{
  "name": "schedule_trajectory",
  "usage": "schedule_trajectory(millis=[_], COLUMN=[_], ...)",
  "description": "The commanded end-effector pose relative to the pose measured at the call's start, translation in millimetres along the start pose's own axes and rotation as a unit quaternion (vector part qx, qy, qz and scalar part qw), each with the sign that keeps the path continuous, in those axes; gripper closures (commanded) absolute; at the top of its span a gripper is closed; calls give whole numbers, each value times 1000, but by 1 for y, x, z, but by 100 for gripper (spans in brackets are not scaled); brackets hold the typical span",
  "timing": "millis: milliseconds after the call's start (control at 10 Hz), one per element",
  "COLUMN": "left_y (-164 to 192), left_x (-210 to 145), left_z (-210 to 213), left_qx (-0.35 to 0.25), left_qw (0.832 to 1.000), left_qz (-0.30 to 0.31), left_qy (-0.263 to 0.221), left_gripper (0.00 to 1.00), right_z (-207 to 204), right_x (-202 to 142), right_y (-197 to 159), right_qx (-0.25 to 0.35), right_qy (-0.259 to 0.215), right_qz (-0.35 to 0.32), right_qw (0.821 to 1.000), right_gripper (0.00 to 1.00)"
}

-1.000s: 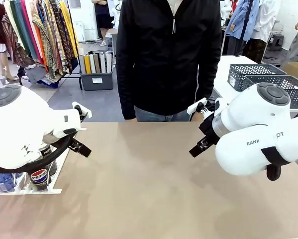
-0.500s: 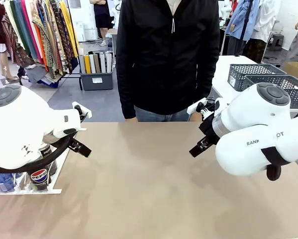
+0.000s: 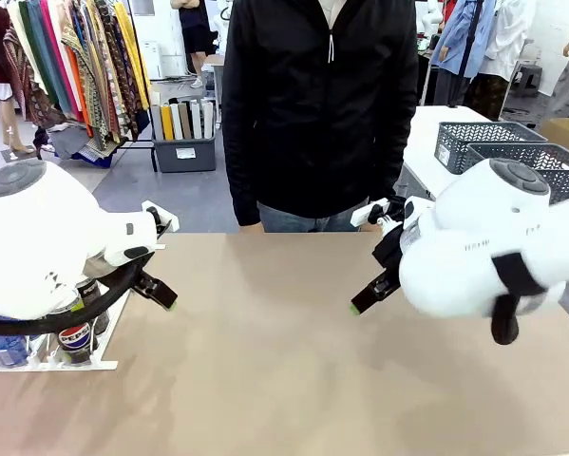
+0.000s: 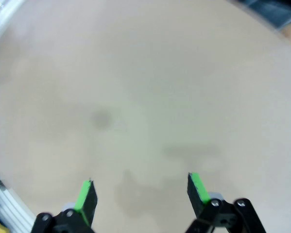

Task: Retrieve and store the cans from the dispenser.
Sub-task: Pick up one can from the Automatic Can Dispenser and place it in the middle of the table.

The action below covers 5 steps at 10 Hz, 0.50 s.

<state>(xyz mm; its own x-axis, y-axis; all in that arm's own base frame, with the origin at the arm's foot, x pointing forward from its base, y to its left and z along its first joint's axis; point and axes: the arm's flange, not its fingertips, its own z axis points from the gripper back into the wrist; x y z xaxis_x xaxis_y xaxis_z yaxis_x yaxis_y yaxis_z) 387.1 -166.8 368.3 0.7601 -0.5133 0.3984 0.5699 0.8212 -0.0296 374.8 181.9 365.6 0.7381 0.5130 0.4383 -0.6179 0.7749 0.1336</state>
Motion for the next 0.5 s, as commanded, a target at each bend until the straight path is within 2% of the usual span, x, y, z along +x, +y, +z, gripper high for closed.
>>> schedule_trajectory(millis=[0, 100, 200, 300, 400], left_y=[5, 7, 16, 35, 64], left_x=[7, 4, -10, -28, -53], left_z=[57, 84, 124, 162, 198], left_qx=[-116, -191, -265, -337, -380], left_qw=[983, 971, 953, 927, 896], left_qz=[131, 142, 139, 139, 153], left_qy=[51, 15, -34, -88, -172], left_gripper=[0, 0, 0, 0, 0], right_z=[48, 74, 114, 150, 187], right_x=[-8, -14, -29, -50, -80], right_y=[-39, -43, -46, -57, -80], right_qx=[131, 187, 288, 354, 394], right_qy=[-18, -54, -79, -102, -151], right_qz=[-86, -117, -120, -125, -144], right_qw=[987, 974, 947, 921, 895], right_gripper=[0, 0, 0, 0, 0])
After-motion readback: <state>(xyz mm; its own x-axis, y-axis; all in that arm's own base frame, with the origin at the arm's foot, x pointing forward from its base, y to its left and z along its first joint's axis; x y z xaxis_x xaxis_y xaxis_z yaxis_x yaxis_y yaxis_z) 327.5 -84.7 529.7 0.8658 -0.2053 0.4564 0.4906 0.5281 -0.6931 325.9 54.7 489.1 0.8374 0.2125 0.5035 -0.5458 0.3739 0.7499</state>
